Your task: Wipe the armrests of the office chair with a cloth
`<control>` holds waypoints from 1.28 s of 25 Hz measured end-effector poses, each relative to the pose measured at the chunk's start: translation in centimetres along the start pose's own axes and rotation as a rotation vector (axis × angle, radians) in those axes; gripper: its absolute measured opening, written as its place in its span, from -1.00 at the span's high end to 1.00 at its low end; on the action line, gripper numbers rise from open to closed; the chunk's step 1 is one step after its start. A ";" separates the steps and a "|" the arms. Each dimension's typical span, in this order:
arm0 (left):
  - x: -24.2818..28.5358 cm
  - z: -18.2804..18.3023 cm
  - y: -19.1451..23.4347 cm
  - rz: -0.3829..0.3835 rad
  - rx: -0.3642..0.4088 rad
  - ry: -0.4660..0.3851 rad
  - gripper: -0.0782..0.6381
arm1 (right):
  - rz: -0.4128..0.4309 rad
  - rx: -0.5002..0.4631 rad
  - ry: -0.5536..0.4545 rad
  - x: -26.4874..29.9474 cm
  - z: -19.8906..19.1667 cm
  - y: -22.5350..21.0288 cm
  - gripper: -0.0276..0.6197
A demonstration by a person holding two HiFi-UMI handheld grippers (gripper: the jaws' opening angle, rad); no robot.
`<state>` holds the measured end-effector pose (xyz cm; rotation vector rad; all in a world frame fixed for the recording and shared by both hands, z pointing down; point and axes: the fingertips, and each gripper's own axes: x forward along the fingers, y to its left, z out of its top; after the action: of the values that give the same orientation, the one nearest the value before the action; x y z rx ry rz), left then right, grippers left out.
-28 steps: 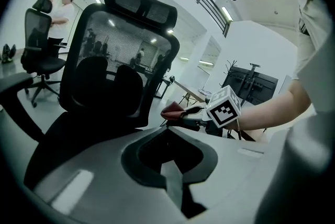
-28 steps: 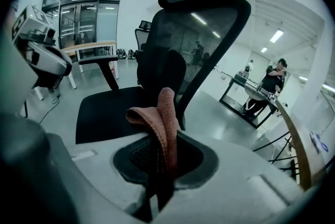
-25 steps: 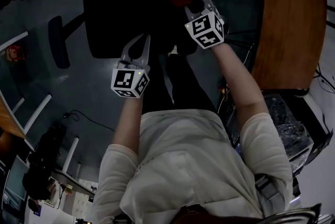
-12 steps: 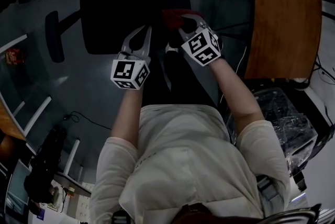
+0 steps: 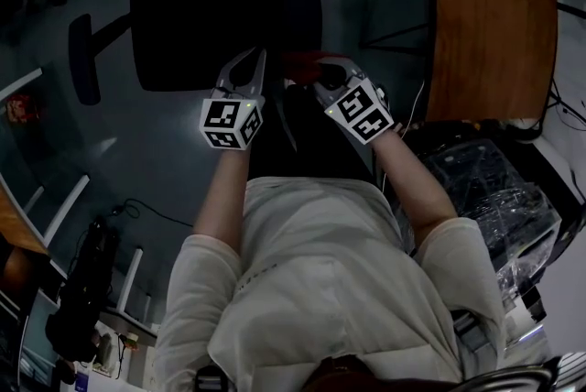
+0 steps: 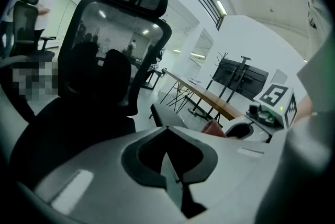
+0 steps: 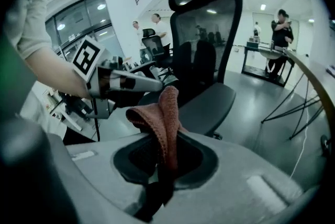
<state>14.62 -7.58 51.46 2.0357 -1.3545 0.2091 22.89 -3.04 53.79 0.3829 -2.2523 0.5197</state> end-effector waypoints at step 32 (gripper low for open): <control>2.7 -5.1 -2.5 -0.045 -0.021 0.067 0.77 | -0.125 0.023 -0.054 2.1 -1.6 -11.3 0.79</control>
<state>19.12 -5.94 55.58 2.0216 -1.2639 0.2393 27.38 -12.34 59.10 0.5518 -2.2581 0.4756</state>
